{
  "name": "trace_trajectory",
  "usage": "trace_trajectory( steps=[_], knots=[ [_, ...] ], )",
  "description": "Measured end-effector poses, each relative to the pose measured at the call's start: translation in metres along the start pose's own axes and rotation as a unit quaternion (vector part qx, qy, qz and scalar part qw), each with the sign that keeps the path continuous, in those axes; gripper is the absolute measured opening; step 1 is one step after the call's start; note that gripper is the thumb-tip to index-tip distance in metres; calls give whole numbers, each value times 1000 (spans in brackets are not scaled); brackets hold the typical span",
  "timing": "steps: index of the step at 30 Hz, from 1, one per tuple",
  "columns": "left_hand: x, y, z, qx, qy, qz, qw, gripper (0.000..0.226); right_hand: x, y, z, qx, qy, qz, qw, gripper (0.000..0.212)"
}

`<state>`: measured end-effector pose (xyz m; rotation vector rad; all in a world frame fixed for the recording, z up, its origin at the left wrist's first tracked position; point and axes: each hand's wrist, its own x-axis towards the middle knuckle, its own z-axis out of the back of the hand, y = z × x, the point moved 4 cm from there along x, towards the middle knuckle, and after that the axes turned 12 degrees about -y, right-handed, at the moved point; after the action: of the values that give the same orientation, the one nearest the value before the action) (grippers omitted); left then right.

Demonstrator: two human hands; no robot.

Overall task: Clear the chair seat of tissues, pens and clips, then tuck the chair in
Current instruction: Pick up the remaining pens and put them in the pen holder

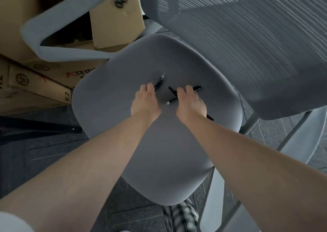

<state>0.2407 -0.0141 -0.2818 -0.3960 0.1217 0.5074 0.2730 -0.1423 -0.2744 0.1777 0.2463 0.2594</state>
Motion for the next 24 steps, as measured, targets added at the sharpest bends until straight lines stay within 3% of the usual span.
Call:
trace_trajectory(
  steps=[6, 10, 17, 24],
  knots=[
    [20, -8, -22, 28, 11, 6, 1000, 59, 18, -13, -15, -26, 19, 17, 999, 41],
    [27, -5, -29, 32, 8, 33, 999, 38, 21, -20, -22, -51, 21, 38, 998, 35],
    [18, 10, -19, 4, 37, 73, 997, 17, 16, -25, -25, -66, 29, -5, 997, 35],
    [-6, 54, 23, 49, 24, 82, 995, 32, -1, 5, -6, -44, 17, -19, 999, 27]
  ],
)
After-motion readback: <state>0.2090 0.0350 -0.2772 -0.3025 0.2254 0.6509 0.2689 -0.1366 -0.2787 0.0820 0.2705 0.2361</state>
